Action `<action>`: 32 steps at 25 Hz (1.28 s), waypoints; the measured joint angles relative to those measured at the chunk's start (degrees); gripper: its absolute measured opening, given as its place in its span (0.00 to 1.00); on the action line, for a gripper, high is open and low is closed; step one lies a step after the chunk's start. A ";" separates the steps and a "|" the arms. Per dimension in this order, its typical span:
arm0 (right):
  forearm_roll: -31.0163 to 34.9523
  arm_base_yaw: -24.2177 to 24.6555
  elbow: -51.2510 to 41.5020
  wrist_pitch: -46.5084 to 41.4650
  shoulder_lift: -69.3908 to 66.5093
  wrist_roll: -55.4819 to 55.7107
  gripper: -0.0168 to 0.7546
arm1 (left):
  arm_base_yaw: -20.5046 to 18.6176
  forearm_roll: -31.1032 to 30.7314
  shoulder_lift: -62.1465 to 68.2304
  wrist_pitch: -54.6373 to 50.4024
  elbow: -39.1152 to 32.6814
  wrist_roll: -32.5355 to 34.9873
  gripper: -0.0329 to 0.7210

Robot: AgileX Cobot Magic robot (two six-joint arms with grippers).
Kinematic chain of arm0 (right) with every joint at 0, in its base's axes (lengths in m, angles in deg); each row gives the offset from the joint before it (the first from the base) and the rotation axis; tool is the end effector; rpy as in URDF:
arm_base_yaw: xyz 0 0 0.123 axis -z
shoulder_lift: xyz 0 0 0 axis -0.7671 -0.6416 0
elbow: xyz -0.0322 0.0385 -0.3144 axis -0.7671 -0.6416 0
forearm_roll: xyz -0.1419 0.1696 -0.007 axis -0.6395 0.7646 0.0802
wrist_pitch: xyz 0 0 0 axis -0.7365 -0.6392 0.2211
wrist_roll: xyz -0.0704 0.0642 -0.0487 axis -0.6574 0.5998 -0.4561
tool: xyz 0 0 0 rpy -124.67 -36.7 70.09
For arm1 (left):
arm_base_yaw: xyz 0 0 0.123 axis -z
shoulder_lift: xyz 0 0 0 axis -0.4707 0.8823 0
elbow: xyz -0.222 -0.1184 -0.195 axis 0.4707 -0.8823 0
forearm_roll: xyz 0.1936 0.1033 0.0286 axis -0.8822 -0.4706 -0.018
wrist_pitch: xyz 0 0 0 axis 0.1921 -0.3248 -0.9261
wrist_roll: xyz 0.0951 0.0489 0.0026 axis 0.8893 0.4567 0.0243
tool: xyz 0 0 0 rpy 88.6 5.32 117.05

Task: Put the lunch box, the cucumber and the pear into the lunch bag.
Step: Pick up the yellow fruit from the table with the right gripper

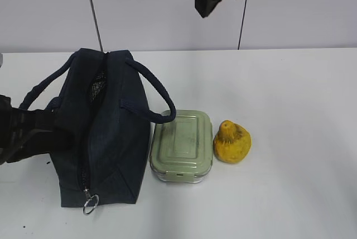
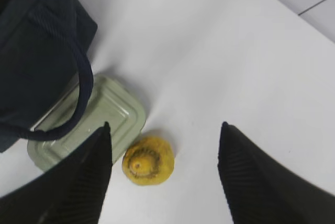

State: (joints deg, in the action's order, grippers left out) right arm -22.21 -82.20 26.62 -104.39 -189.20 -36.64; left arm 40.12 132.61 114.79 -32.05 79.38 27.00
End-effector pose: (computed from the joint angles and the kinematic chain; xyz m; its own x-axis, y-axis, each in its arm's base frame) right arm 0.3167 0.1791 0.4078 -0.6707 -0.5463 -0.5018 -0.5321 0.8256 -0.1876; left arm 0.1716 -0.0877 0.2582 -0.8471 -0.0891 -0.5239 0.2437 0.8110 -0.5319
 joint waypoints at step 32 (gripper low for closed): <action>-3.99 0.00 -19.61 3.20 -12.12 1.37 0.66 | 0.00 -0.17 0.00 -0.94 0.00 0.00 0.02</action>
State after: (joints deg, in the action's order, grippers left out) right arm -26.20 -82.20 7.00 -101.20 -201.32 -35.26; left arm 40.12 132.44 114.79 -32.99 79.38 27.00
